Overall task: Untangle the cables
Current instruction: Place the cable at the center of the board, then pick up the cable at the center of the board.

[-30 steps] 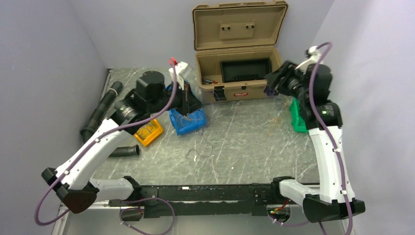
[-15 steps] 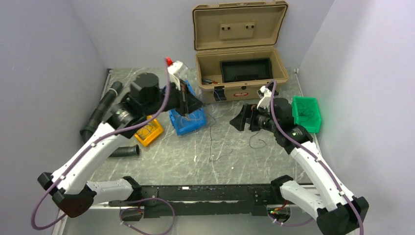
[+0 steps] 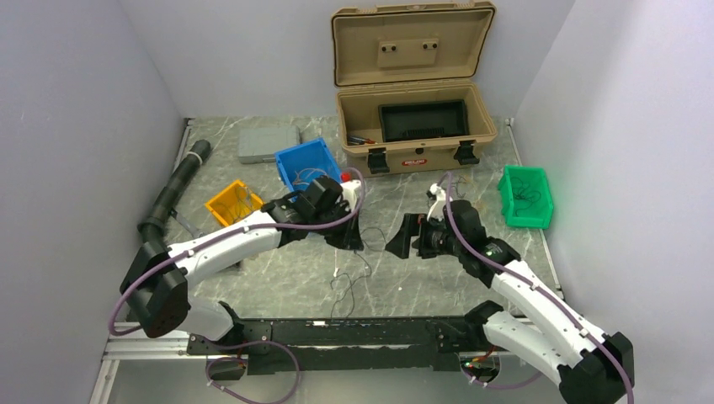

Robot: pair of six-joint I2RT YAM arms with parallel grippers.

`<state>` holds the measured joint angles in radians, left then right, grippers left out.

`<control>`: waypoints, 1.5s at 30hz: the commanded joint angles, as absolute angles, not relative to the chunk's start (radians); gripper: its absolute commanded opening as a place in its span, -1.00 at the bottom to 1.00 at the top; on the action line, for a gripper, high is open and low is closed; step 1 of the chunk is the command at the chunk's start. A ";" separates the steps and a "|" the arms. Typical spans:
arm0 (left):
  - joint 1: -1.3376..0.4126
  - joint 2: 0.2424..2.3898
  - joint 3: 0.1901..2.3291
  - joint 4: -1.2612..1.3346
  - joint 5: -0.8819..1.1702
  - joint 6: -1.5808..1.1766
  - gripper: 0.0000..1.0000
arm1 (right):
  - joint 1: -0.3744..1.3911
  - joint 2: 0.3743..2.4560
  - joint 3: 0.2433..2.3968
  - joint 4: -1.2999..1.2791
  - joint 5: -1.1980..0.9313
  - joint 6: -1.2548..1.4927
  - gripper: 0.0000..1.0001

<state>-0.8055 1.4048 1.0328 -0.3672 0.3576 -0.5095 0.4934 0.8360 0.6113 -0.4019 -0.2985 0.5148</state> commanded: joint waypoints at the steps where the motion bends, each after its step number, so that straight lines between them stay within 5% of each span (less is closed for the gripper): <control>1: -0.874 1.443 1.065 -0.519 0.252 -0.472 -0.98 | 0.597 0.820 0.567 -0.334 -0.237 0.620 1.00; 10: -0.886 1.396 0.918 -0.454 0.235 -0.540 -0.98 | 0.982 0.897 0.438 -0.065 -0.044 0.760 1.00; 22: -0.886 1.423 0.888 -0.406 0.253 -0.551 -1.00 | 1.293 1.300 0.614 -0.085 0.309 0.802 0.98; 29: -0.886 1.426 0.887 -0.408 0.252 -0.547 -1.00 | 1.366 1.428 0.694 -0.085 0.383 0.790 0.73; 37: -0.885 1.423 0.878 -0.388 0.267 -0.550 -1.00 | 1.468 1.588 0.792 -0.275 0.571 0.862 0.17; 38: -0.885 1.421 0.876 -0.389 0.266 -0.549 -0.99 | 1.479 1.608 0.809 -0.309 0.604 0.877 -0.01; 41: -0.885 1.407 0.870 -0.387 0.264 -0.554 -0.93 | 1.497 1.651 0.852 -0.393 0.666 0.917 -0.98; 45: -0.883 1.372 0.868 -0.393 0.253 -0.555 -0.70 | 1.499 1.597 0.837 -0.405 0.697 0.929 -1.00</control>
